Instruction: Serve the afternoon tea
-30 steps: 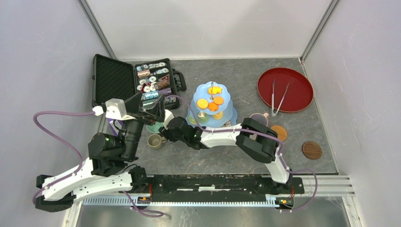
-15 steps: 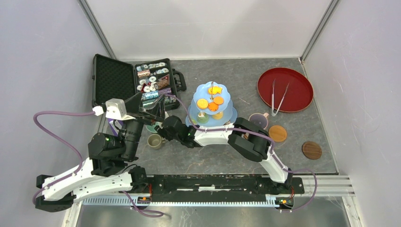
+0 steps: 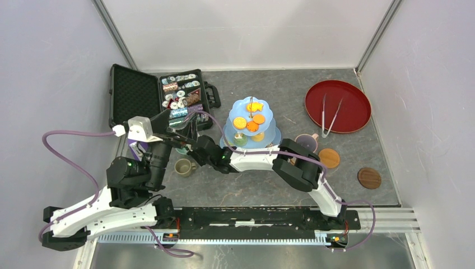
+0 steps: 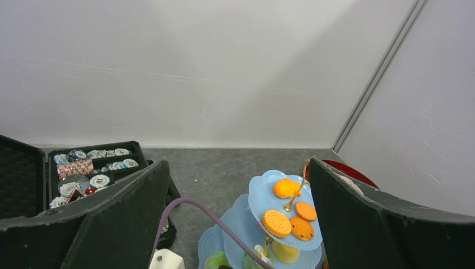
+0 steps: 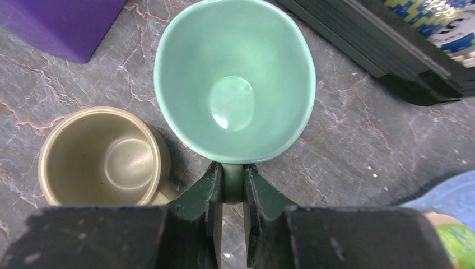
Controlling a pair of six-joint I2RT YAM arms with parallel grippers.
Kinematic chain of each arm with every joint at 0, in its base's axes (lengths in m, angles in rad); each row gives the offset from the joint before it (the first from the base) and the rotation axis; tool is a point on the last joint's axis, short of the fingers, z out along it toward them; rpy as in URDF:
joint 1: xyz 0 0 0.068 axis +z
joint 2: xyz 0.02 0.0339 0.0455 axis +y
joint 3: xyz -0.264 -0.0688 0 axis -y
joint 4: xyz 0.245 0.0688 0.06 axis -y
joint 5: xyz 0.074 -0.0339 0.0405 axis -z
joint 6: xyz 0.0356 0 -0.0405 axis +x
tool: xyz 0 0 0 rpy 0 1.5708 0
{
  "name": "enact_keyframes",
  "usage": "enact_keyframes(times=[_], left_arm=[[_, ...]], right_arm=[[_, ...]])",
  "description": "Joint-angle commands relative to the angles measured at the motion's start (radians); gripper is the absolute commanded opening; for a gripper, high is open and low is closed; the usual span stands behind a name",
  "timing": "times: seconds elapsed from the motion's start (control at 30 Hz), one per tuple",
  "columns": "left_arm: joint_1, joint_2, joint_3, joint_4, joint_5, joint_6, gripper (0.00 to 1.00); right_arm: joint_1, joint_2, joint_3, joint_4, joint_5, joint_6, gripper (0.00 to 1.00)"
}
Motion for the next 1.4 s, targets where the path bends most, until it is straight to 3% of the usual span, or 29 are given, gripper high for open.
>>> enact_keyframes(times=[0.0,0.13,0.37,0.57,0.7,0.9,1.03,1.13,1.37], left_arm=[[0.001,0.020,0.011,0.016,0.005,0.012,1.00],[0.001,0.025,0.016,0.021,-0.003,0.028,1.00],[0.003,0.026,0.010,0.053,-0.033,0.056,1.00],[0.003,0.022,0.000,0.061,-0.034,0.058,1.00],[0.003,0.028,-0.003,0.059,-0.027,0.052,1.00],[0.005,0.037,0.000,0.049,-0.021,0.038,1.00],[0.007,0.040,0.003,0.038,-0.015,0.028,1.00],[0.010,0.043,0.005,0.033,-0.010,0.021,1.00],[0.011,0.052,0.009,0.019,-0.005,0.010,1.00]], right_arm=[[-0.003,-0.155,0.020,0.025,0.035,0.010,0.00],[-0.002,-0.260,-0.026,0.033,0.002,0.015,0.00],[-0.001,-0.534,-0.252,0.089,-0.111,0.030,0.00],[-0.001,-0.847,-0.580,0.162,-0.253,0.021,0.00],[0.000,-1.063,-0.704,0.055,-0.231,0.010,0.00],[-0.001,-1.363,-0.806,-0.229,-0.024,0.013,0.00],[-0.001,-1.491,-0.814,-0.420,0.276,0.095,0.00],[0.000,-1.501,-0.795,-0.590,0.554,0.227,0.00],[-0.002,-1.427,-0.727,-0.669,0.762,0.251,0.00]])
